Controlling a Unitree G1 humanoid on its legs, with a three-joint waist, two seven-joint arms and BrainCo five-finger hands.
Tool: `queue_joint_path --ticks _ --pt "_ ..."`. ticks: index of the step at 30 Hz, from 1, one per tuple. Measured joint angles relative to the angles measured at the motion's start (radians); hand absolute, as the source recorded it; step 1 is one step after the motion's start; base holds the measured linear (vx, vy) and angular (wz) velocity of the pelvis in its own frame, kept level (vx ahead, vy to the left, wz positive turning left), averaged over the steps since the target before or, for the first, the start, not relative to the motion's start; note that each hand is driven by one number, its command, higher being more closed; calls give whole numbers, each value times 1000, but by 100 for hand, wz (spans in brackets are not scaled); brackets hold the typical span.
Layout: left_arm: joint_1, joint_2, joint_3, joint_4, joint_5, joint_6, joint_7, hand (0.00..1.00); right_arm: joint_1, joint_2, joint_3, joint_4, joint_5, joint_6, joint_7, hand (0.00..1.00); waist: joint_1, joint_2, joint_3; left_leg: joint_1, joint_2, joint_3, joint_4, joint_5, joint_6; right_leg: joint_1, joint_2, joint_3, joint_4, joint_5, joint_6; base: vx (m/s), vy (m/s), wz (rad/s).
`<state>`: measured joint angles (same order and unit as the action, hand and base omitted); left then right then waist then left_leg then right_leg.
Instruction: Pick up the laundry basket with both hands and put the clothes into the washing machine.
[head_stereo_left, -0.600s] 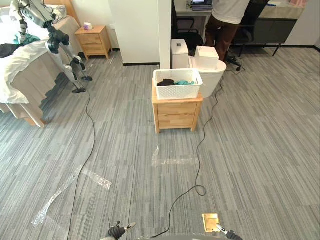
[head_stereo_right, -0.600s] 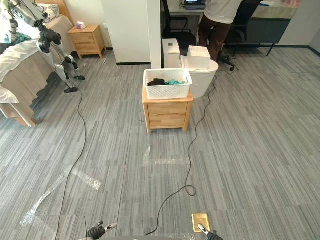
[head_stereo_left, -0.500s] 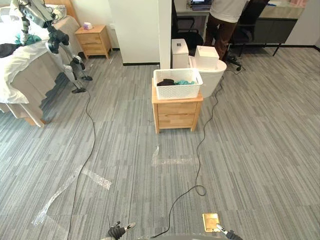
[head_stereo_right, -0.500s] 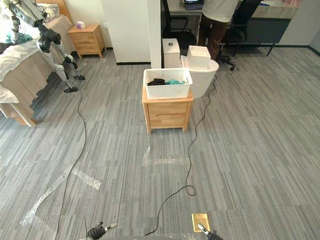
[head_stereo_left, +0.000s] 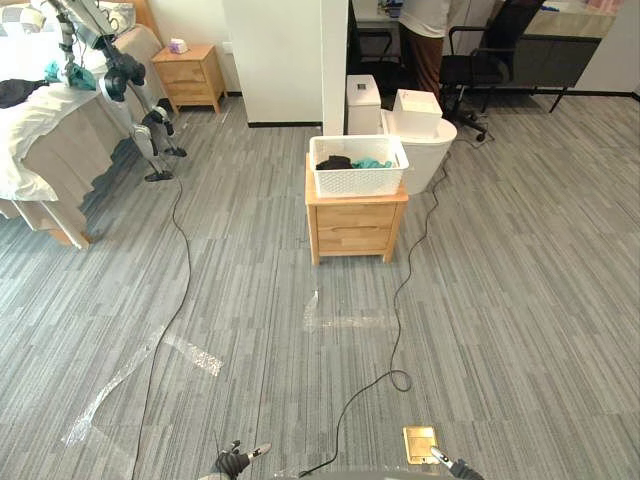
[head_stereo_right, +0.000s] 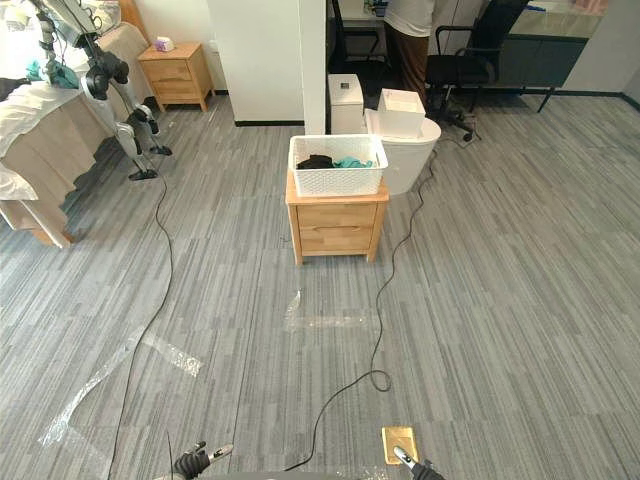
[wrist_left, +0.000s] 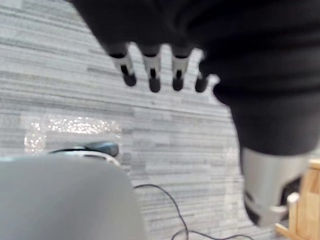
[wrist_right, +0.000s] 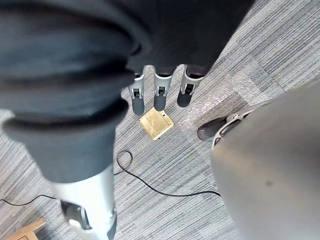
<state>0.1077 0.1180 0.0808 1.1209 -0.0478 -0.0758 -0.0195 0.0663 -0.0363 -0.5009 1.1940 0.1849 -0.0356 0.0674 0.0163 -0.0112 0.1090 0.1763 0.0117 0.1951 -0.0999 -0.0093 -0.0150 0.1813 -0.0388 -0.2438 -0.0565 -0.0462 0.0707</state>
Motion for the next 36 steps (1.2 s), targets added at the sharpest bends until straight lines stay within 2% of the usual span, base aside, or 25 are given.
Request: queue_joint_path --ticks 22,23,25,26,27,29,30,31,33,34,35,36 --pt "-11 7 -3 1 -17 0 -1 0 -4 0 0 0 -3 3 3 0 0 -6 9 -28 -4 3 -1 -1 1 -25 -1 1 -13 5 -8 -2 -1 0" --pt "-13 7 -6 0 -22 1 0 0 -12 -4 -1 0 -6 5 3 0 0 -1 12 -35 -9 2 2 -4 6 -38 -9 -1 2 -8 6 29 20 5" --pt "-21 7 -21 0 -28 1 0 0 -20 -10 -2 -1 -2 7 2 0 -6 9 26 -43 -22 5 17 -29 31 -102 -45 -15 151 -95 54 55 57 22" --pt "-33 10 -49 0 -29 0 0 0 -14 -17 -3 0 8 8 1 0 -7 8 38 -44 -37 3 36 -49 40 -162 -95 -34 328 -156 91 66 97 24" --pt "-42 11 -50 0 -32 1 -1 0 -10 -29 -14 -1 31 9 3 0 -2 6 50 -44 -56 -4 43 -69 54 -265 -160 -64 565 -175 75 50 99 17" --pt "-50 17 -50 0 -32 2 0 0 -21 -30 -22 -3 52 7 4 0 -6 1 75 -9 -73 -8 61 -101 66 -403 -247 -85 865 -160 21 88 102 -1" --pt "-52 18 -50 -2 -33 2 0 0 -26 -30 -23 -3 60 7 5 0 -5 11 86 4 -73 -9 67 -109 67 -429 -256 -86 914 -170 26 221 135 -3" --pt "-58 21 -50 -3 -33 4 0 0 -37 -29 -38 1 66 6 6 0 -7 10 104 37 -73 -15 70 -118 67 -462 -266 -99 938 -187 20 284 129 5" --pt "-68 25 -47 -2 -33 8 0 0 -41 -25 -39 1 73 6 9 0 -30 8 111 62 -58 -40 71 -133 64 -491 -261 -148 820 -193 21 304 92 32" --pt "-86 20 -47 -2 -33 10 0 0 -46 -21 -42 1 80 7 10 0 -41 13 113 71 -37 -54 70 -146 49 -505 -239 -172 673 -169 13 368 8 58" --pt "-100 10 -44 -2 -33 11 -1 0 -49 -15 -61 1 80 7 11 0 -45 14 114 79 -23 -67 67 -158 32 -512 -224 -187 528 -112 12 613 -73 64" --pt "-116 -8 -29 -2 -33 12 -2 0 -49 -8 -89 17 80 16 11 0 -46 1 120 112 -8 -78 64 -188 -7 -519 -211 -221 262 29 21 781 -205 56"
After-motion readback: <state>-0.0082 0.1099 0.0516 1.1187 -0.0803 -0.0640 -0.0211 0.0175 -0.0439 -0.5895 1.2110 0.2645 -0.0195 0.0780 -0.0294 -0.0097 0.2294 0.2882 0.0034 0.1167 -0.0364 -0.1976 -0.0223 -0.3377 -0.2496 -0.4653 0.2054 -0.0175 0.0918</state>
